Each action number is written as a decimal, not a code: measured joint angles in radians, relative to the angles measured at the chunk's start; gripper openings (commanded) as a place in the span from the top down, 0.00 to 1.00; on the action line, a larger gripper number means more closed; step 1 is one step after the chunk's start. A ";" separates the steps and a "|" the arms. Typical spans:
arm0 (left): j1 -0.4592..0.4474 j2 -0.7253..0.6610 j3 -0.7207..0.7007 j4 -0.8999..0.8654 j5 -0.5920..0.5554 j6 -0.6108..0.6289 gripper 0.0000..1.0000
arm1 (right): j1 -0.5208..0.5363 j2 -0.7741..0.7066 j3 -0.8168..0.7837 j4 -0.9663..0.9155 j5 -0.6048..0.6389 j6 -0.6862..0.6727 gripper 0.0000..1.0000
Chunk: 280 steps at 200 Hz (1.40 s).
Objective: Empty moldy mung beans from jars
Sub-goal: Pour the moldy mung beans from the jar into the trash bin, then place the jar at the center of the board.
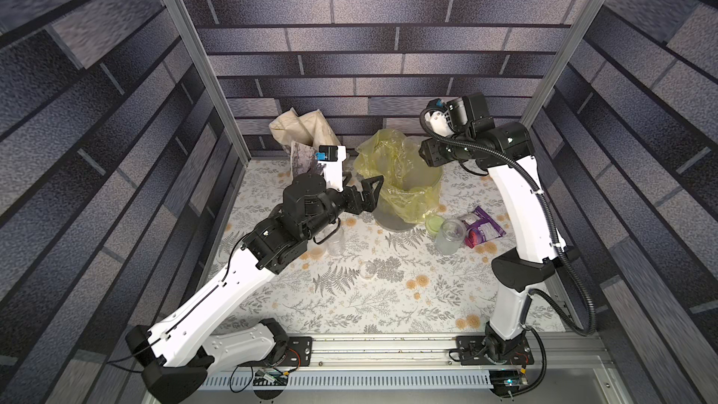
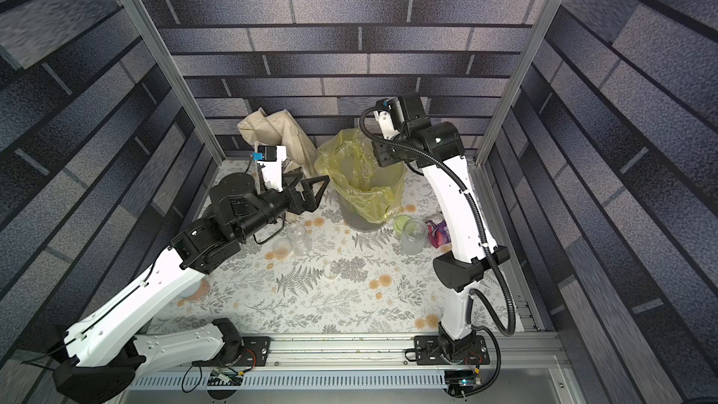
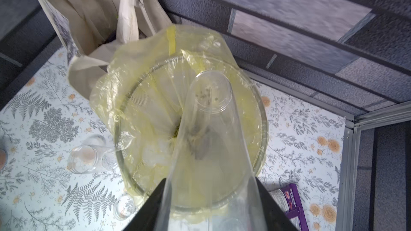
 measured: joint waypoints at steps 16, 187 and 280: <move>-0.006 0.000 0.000 -0.006 -0.016 0.001 0.00 | -0.015 -0.014 -0.086 0.013 -0.019 0.007 0.70; -0.129 0.050 0.142 -0.112 -0.103 0.048 0.00 | -0.021 -0.329 -0.411 0.264 -0.145 0.048 0.69; -0.340 0.066 0.023 0.077 -0.177 -0.015 0.00 | -0.021 -0.890 -1.121 0.691 -0.399 0.193 0.68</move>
